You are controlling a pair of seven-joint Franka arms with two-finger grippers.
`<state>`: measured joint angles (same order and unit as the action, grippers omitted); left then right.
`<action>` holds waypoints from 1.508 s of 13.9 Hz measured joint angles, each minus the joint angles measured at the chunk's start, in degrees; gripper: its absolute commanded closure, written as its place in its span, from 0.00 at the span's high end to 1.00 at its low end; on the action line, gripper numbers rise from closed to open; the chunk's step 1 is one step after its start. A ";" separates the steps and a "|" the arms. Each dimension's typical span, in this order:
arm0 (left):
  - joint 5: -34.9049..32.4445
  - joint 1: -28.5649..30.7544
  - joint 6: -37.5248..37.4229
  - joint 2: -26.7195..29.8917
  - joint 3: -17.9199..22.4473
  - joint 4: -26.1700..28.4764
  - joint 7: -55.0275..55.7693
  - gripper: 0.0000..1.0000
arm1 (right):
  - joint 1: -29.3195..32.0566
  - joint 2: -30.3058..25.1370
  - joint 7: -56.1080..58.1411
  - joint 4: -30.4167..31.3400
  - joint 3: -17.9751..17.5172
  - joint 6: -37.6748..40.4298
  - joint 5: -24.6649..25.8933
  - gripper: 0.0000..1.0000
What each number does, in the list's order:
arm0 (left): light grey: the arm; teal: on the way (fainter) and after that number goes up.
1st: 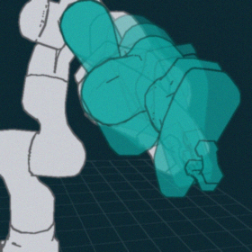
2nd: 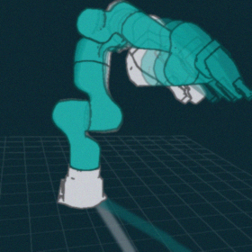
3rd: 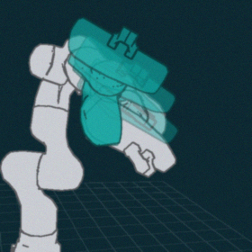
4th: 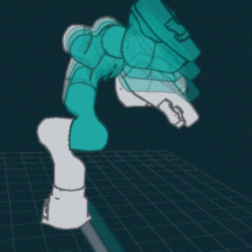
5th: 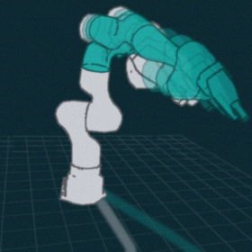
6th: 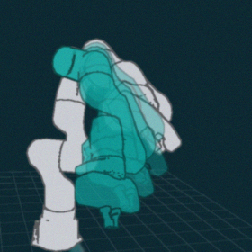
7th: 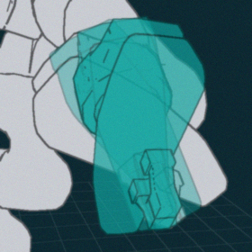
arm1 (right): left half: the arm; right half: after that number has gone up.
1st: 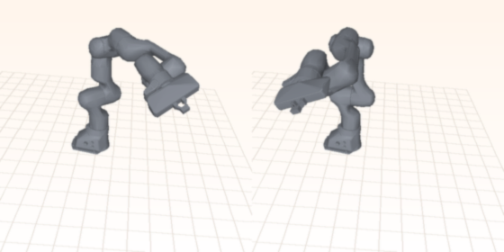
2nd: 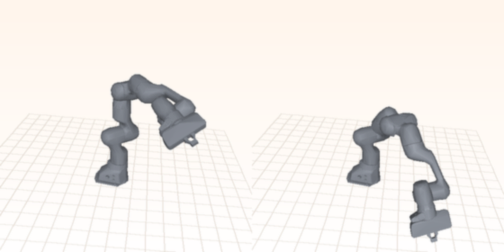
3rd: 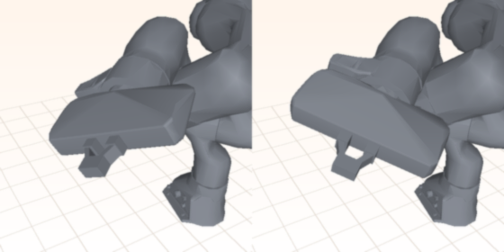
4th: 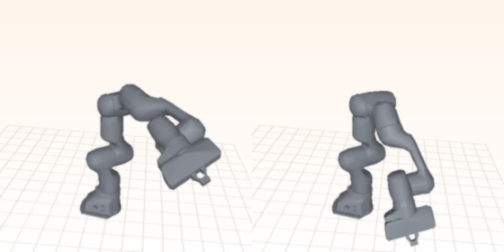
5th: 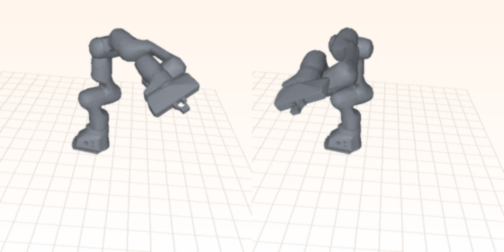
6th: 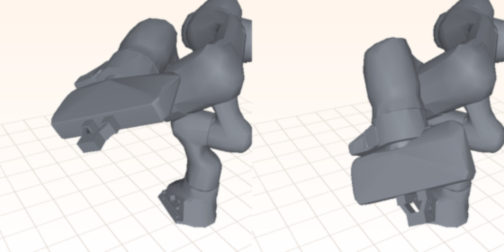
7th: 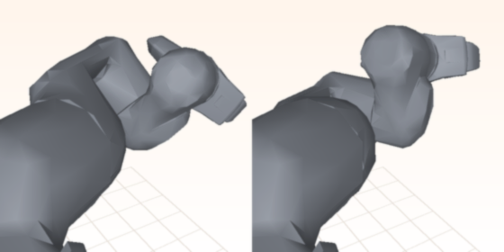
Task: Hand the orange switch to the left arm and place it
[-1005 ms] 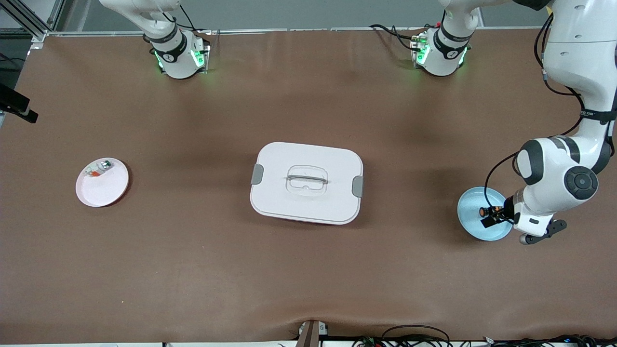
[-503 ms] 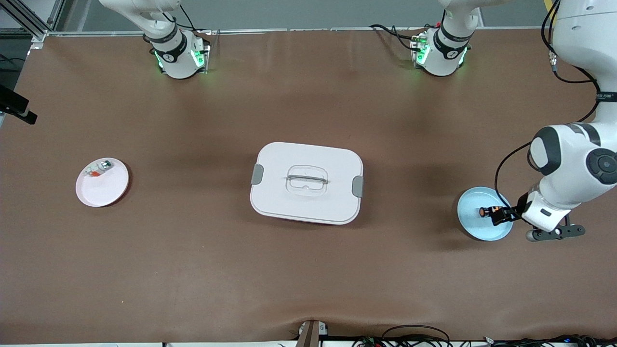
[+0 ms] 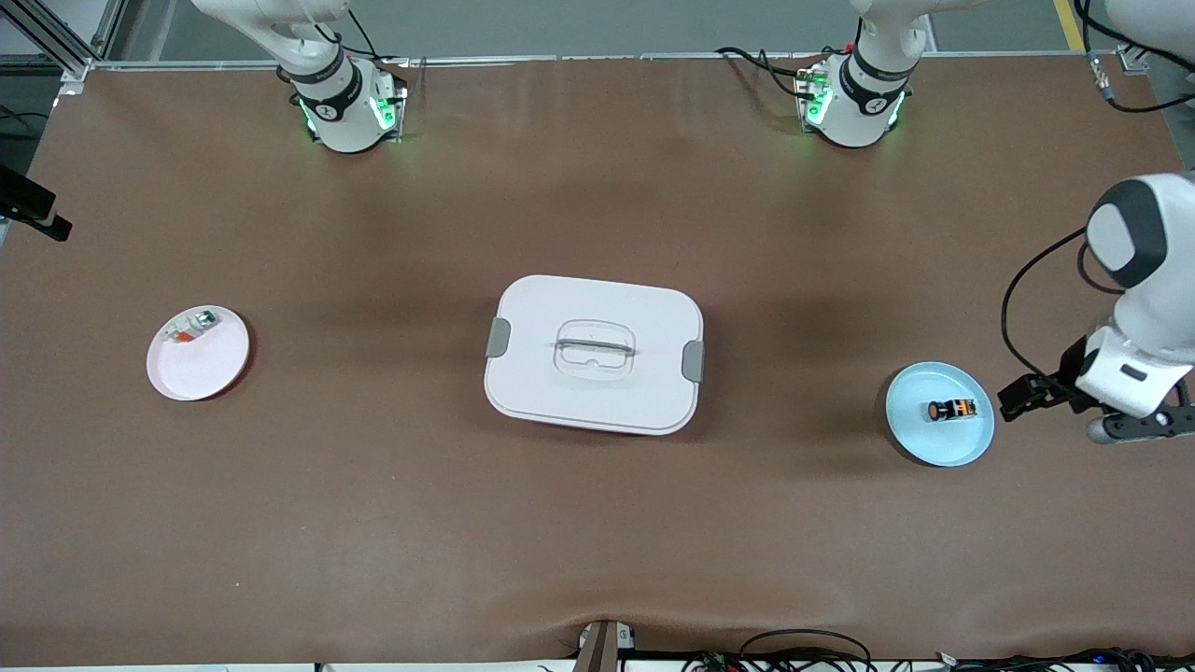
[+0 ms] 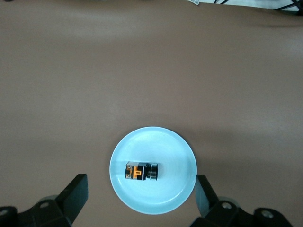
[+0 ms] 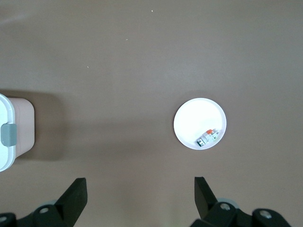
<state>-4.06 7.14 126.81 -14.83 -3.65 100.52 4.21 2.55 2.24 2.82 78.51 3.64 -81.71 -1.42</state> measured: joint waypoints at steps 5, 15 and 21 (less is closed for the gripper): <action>0.00 -0.14 -5.65 5.45 -1.59 -0.56 -0.05 1.00 | 0.00 0.00 -0.02 0.03 0.04 -0.51 0.01 1.00; 0.00 -8.08 -18.30 9.17 1.15 -7.81 0.15 1.00 | 0.16 0.00 -0.03 0.04 0.52 -1.28 0.06 1.00; 0.00 -10.46 -23.03 12.72 3.74 -8.31 0.15 1.00 | 0.55 0.00 -0.03 0.05 0.73 -1.40 0.07 1.00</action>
<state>-4.06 -3.32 103.78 -2.11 0.08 92.22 4.36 3.10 2.24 2.79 78.56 4.37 -83.12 -1.34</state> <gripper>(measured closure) 0.000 0.000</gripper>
